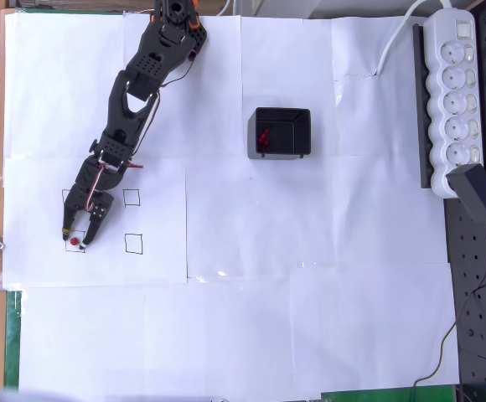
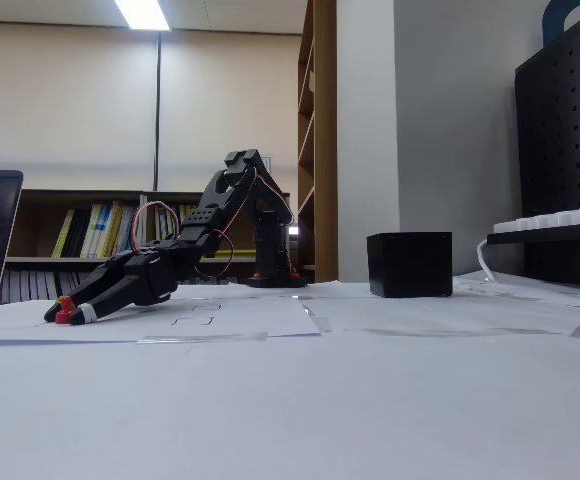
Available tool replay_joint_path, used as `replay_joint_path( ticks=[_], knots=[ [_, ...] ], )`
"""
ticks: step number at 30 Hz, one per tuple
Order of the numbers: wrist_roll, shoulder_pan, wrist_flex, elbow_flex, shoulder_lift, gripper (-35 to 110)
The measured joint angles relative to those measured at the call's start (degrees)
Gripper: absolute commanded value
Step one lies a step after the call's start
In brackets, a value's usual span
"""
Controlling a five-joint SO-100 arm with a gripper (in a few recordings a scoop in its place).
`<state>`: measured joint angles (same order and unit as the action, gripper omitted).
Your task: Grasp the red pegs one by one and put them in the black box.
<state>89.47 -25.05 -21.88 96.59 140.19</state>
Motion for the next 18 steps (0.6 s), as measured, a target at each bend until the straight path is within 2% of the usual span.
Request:
replay_joint_path(
  ticks=[18],
  knots=[
    [0.3,1.0,0.1,0.7,0.2,0]
  ],
)
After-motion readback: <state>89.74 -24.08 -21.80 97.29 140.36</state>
